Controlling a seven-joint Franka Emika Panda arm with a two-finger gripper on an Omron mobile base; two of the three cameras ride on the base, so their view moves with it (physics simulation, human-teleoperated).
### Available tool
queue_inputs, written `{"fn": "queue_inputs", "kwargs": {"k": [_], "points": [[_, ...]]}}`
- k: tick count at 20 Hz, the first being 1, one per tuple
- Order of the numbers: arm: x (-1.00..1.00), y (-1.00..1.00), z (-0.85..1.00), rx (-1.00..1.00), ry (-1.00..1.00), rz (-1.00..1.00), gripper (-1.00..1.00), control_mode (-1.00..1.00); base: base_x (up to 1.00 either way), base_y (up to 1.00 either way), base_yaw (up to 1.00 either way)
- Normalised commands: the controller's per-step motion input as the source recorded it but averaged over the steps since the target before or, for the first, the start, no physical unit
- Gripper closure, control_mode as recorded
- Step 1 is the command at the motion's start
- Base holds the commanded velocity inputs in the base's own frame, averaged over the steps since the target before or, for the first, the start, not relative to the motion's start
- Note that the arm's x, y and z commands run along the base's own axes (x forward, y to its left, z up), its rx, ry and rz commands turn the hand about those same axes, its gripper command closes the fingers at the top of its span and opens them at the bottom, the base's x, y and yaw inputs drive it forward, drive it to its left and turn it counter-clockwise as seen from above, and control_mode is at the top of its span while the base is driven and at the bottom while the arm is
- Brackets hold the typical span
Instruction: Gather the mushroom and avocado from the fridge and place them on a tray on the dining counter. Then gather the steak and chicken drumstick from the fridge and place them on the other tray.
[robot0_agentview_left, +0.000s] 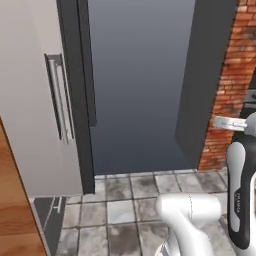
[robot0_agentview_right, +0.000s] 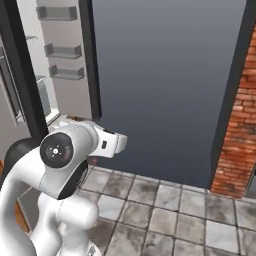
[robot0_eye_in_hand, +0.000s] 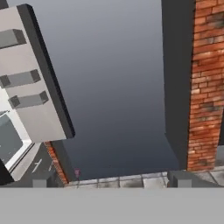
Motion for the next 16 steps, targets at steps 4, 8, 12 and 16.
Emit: {"fn": "queue_inputs", "kwargs": {"k": [4,8,12,16], "points": [[0.00,0.00,0.00,0.00,0.00,0.00,-1.00,1.00,0.59,-0.24,0.26],[0.00,0.00,0.00,0.00,0.00,0.00,-1.00,1.00,0.44,-0.21,0.34],[0.00,0.00,0.00,0.00,0.00,0.00,-1.00,1.00,0.48,-0.40,0.37],[0.00,0.00,0.00,0.00,0.00,0.00,-1.00,1.00,0.41,-0.47,0.41]]}}
